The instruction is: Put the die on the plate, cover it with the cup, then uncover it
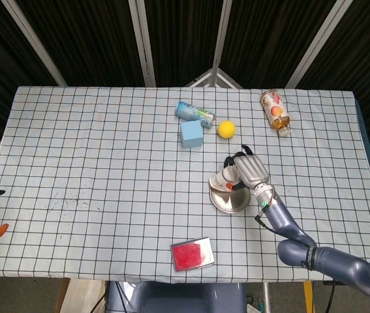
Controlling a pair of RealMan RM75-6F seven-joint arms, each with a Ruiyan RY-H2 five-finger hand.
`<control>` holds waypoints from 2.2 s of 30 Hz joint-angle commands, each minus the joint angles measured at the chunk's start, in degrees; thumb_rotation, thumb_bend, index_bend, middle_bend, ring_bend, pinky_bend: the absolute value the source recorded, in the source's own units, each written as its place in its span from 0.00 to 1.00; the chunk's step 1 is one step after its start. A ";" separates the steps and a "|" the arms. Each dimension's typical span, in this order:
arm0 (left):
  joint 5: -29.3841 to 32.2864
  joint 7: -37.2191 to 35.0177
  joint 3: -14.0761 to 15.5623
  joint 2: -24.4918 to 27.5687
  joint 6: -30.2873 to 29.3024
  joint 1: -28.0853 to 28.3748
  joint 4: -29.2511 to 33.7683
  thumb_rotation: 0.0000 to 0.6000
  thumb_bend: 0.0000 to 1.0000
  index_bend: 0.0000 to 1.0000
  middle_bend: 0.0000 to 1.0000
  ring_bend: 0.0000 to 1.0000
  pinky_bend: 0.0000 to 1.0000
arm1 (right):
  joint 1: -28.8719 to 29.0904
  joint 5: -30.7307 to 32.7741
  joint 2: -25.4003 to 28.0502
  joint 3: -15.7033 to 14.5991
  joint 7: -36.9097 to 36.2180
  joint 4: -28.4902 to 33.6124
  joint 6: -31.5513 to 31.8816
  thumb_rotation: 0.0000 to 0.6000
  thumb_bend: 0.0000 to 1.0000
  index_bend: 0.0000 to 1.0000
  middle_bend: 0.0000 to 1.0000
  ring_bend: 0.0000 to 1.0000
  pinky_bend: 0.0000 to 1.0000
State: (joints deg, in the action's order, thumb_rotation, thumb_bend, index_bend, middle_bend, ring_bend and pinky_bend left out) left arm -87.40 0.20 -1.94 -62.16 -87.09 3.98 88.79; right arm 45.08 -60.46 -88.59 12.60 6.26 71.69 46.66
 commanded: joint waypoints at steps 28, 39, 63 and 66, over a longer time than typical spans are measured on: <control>-0.31 2.07 0.39 -0.51 0.33 0.13 0.74 1.00 0.29 0.25 0.00 0.00 0.02 | -6.26 -15.01 3.45 -4.56 -3.89 5.84 9.71 1.00 0.26 0.57 0.46 0.26 0.00; -0.12 1.21 0.26 -0.26 0.23 0.06 0.39 1.00 0.29 0.25 0.00 0.00 0.02 | -3.75 -11.69 -1.05 -1.76 0.18 1.34 7.94 1.00 0.26 0.58 0.46 0.26 0.00; 0.00 2.17 0.30 -0.51 0.66 0.29 0.63 1.00 0.29 0.26 0.00 0.00 0.02 | -4.95 -7.20 0.41 0.38 0.44 -13.08 6.19 1.00 0.26 0.58 0.46 0.26 0.00; 0.09 2.27 0.26 -0.56 0.55 0.22 0.68 1.00 0.29 0.26 0.00 0.00 0.02 | -5.46 -6.42 0.74 -0.35 0.53 -14.02 4.44 1.00 0.26 0.58 0.46 0.26 0.00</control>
State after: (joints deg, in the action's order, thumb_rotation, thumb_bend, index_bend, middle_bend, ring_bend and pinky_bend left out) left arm -87.31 2.47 -1.68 -62.72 -86.54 4.20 89.47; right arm 39.93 -67.30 -88.11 12.66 6.58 58.11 51.70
